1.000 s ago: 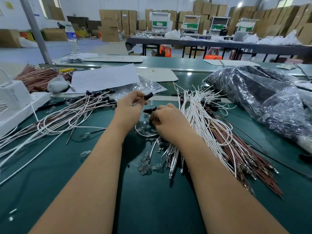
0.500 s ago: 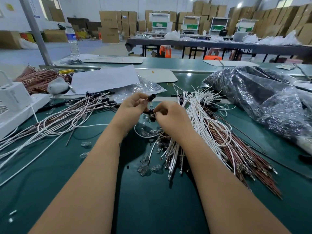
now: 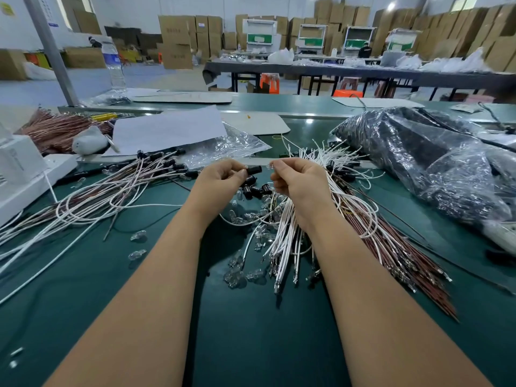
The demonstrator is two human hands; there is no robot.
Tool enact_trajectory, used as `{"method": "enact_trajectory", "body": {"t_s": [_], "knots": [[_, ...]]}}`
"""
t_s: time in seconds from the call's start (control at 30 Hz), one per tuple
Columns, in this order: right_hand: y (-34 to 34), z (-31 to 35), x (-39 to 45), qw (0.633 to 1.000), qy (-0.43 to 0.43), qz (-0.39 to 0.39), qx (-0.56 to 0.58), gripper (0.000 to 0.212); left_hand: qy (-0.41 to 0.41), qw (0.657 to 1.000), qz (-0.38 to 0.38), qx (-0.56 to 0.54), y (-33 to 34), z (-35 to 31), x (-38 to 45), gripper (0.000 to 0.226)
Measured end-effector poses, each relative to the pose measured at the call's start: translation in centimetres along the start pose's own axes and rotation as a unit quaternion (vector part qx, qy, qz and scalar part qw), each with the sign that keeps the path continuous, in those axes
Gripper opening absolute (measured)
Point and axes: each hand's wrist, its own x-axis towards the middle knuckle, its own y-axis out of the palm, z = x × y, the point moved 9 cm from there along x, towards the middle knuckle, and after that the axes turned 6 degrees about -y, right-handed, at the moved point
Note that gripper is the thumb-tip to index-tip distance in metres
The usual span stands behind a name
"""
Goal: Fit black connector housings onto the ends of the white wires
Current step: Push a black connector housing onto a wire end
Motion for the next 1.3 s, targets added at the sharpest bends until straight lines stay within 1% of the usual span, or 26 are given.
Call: {"method": "enact_trajectory", "body": {"t_s": [0.13, 0.3, 0.47, 0.63, 0.77, 0.83, 0.97, 1.07, 1.2, 1.3], "knots": [[0.4, 0.1, 0.0, 0.999, -0.016, 0.015, -0.036, 0.011, 0.006, 1.000, 0.005, 0.002, 0.2, -0.2, 0.0, 0.013], [0.3, 0.0, 0.0, 0.998, -0.026, 0.010, -0.051, 0.014, 0.021, 0.999, 0.012, 0.032, 0.5, -0.6, -0.2, 0.013], [0.2, -0.1, -0.1, 0.999, -0.024, 0.001, -0.044, 0.013, 0.019, 0.999, 0.020, 0.029, 0.7, -0.4, -0.3, 0.009], [0.4, -0.4, -0.1, 0.999, -0.008, 0.009, -0.030, 0.009, 0.013, 0.999, 0.014, 0.027, 0.6, -0.4, -0.4, 0.014], [0.4, -0.6, -0.1, 0.999, -0.004, 0.016, -0.029, 0.006, 0.018, 1.000, 0.005, 0.020, 0.4, -0.6, -0.6, 0.007], [0.4, -0.6, -0.2, 0.999, -0.006, 0.014, -0.030, 0.010, 0.032, 0.999, -0.004, 0.030, 0.2, -1.0, -0.7, 0.005], [0.6, -0.5, -0.2, 0.999, -0.008, 0.025, -0.038, 0.016, 0.050, 0.998, 0.004, 0.029, 0.4, -1.4, -1.0, 0.007], [0.9, -0.4, -0.3, 0.999, -0.014, 0.034, -0.034, 0.015, 0.046, 0.999, 0.002, 0.015, 0.3, -1.2, -0.9, 0.004], [1.3, -0.2, -0.4, 0.997, -0.031, 0.057, -0.046, 0.014, 0.040, 0.999, 0.002, 0.003, 0.2, -0.9, -0.7, 0.010], [1.3, -0.1, -0.5, 0.997, -0.037, 0.056, -0.044, 0.015, 0.042, 0.999, -0.002, 0.003, 0.2, -1.0, -0.6, 0.010]]}}
